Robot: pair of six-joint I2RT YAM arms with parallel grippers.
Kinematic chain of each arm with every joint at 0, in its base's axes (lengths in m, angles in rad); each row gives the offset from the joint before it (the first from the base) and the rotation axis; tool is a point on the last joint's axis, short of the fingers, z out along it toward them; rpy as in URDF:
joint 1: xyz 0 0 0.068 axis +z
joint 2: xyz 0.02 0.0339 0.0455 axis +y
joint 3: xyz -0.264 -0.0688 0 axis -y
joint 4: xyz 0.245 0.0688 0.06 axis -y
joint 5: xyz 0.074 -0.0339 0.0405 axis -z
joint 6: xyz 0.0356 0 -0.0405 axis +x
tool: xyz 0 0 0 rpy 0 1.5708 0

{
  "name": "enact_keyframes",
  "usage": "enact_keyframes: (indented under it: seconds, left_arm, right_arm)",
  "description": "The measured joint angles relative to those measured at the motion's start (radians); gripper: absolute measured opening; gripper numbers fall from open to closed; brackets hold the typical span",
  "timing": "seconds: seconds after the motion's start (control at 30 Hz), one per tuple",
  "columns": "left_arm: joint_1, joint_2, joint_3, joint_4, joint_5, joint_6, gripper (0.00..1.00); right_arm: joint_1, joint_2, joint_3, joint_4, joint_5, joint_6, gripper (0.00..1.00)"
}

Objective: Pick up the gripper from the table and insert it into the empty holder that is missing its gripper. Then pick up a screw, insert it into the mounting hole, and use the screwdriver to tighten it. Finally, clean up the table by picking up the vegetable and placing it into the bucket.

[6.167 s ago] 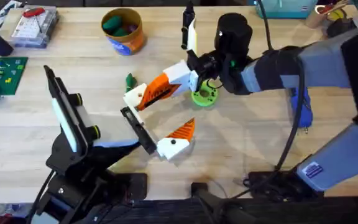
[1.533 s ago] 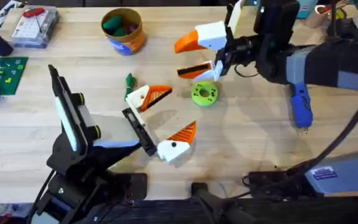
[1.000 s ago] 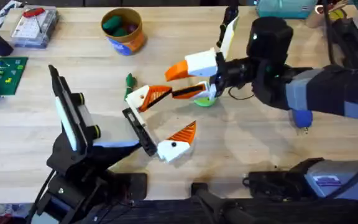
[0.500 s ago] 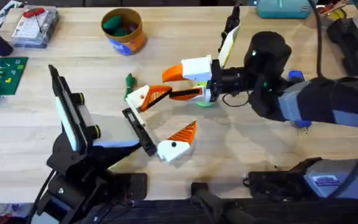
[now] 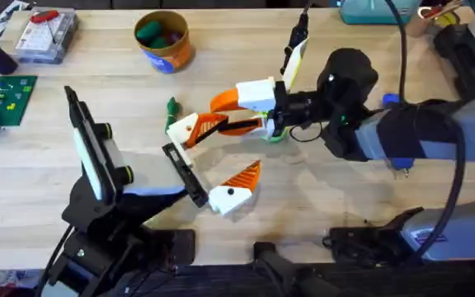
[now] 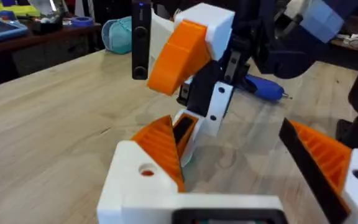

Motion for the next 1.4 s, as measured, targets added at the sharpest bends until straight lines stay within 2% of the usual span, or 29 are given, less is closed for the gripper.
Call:
enact_keyframes:
  seconds: [0.07, 0.3, 0.37, 0.4, 0.97, 1.4]
  left_arm:
    - [0.0, 0.0, 0.0, 0.0, 0.0, 0.0, 0.99]
    - [0.0, 0.0, 0.0, 0.0, 0.0, 0.0, 0.99]
    - [0.0, 0.0, 0.0, 0.0, 0.0, 0.0, 0.99]
    - [0.0, 0.0, 0.0, 0.0, -0.001, -0.001, 0.99]
    - [0.0, 0.0, 0.0, 0.0, -0.002, -0.001, 0.99]
    - [0.005, 0.0, 0.0, 0.0, -0.047, -0.004, 0.99]
  right_arm:
    - [0.0, 0.0, 0.0, 0.0, -0.003, 0.006, 0.802]
    - [0.0, 0.0, 0.0, 0.0, -0.007, 0.012, 0.326]
    - [0.0, 0.0, 0.0, 0.001, -0.007, 0.014, 0.164]
    - [0.0, 0.0, 0.0, 0.0, -0.007, 0.017, 0.009]
    - [0.004, 0.0, 0.0, 0.0, -0.004, 0.017, 0.008]
    - [0.041, 0.0, -0.016, 0.035, 0.068, 0.017, 0.008]
